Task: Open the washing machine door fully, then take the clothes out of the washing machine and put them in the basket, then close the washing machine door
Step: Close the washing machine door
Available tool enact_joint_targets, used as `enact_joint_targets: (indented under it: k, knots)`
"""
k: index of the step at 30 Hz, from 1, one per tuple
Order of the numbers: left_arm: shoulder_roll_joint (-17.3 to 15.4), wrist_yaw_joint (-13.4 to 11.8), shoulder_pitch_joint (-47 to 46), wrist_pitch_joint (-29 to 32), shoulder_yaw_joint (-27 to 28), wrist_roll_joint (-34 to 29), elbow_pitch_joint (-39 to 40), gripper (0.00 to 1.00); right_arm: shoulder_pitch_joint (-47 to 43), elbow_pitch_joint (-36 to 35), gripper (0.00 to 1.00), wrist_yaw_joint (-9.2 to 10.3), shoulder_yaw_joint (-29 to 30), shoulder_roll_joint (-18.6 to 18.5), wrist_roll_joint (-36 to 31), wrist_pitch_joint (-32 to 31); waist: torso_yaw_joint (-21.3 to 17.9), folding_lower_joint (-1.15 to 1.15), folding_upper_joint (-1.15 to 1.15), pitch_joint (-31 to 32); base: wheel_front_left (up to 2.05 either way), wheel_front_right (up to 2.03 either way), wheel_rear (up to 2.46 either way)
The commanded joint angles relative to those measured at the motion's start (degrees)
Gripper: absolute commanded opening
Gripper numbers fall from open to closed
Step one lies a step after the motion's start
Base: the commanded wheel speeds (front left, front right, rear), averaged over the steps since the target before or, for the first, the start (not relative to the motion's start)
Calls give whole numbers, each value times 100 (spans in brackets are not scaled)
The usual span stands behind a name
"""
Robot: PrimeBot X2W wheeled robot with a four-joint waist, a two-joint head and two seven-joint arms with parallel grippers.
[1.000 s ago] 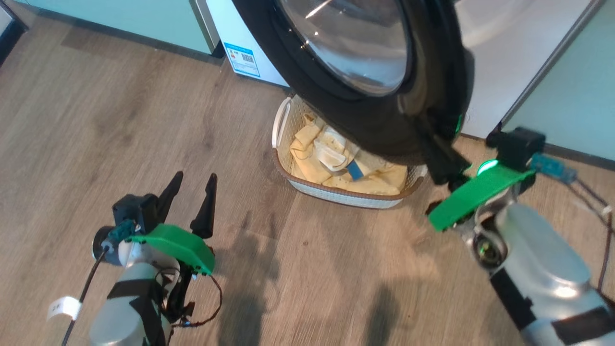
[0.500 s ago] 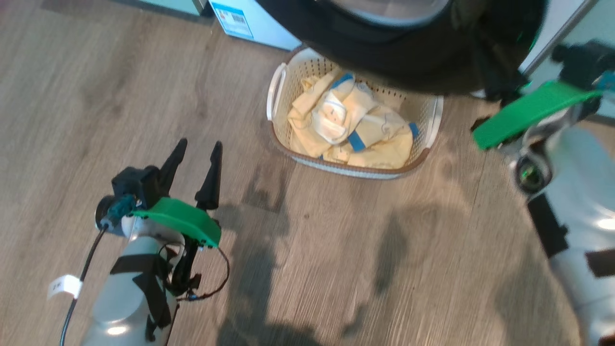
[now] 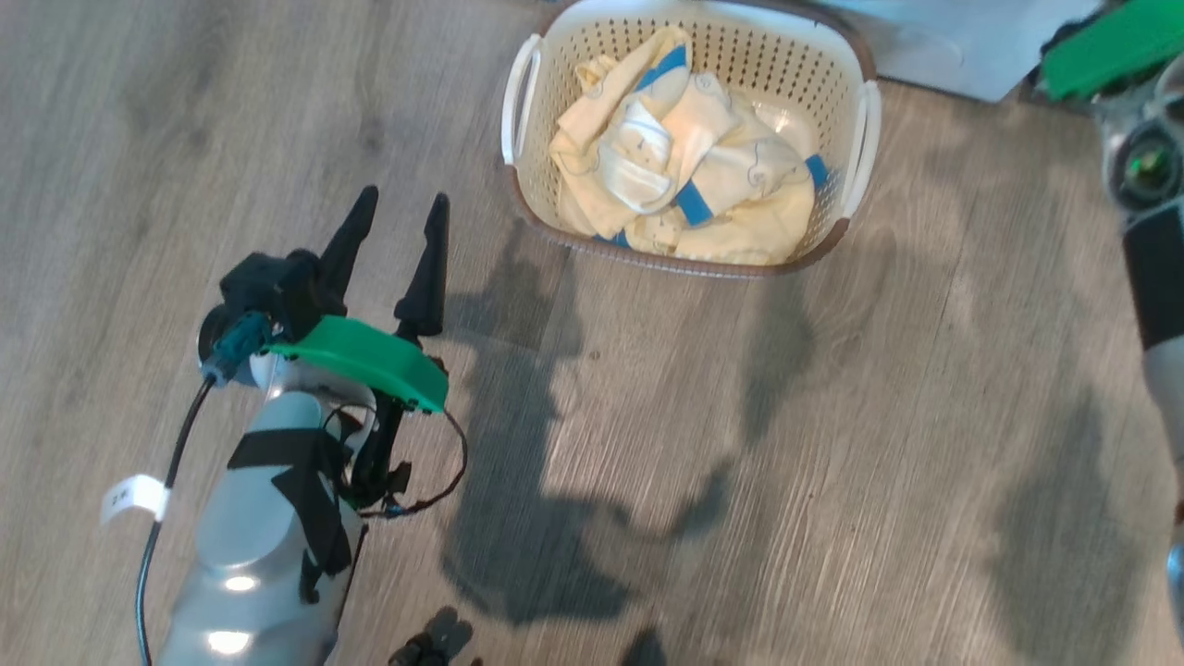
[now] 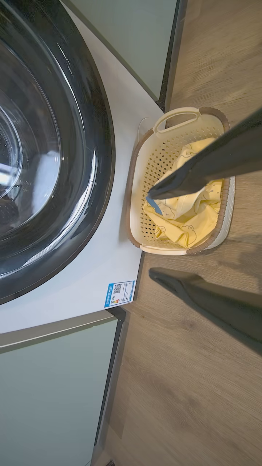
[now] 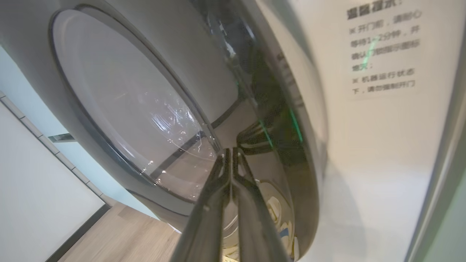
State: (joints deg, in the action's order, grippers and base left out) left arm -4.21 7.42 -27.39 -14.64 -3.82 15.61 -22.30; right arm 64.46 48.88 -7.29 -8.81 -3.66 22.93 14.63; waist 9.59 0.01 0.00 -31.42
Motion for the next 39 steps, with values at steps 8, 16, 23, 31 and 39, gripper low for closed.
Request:
enact_joint_targets:
  k: [8, 16, 23, 31, 39]
  knots:
    - [-50, 7, -188, -36, 162, -67, 185, 100, 665, 54, 0, -20, 237, 79, -265, 37, 30, -1, 0, -250, 0, 0, 0]
    - [-27, 7, -221, -36, 178, -64, 172, 100, 793, 63, 0, -20, 314, 79, -348, 37, 60, -1, 0, -296, 0, 0, 0]
    - [-30, 7, -209, -36, 187, -65, 132, 100, 527, -34, 0, -20, -121, 79, -178, 37, 30, -1, 0, -195, 0, 0, 0]
    - [-125, 7, -164, -36, 291, 42, 37, 100, -154, -462, 0, -20, -862, 79, 306, 37, -61, -1, 0, 270, 0, 0, 0]
    - [-415, 7, -32, -36, 427, 124, -166, 100, -1092, -850, 36, -20, -1358, 79, 675, 37, -286, -1, 0, 1048, 0, 0, 0]
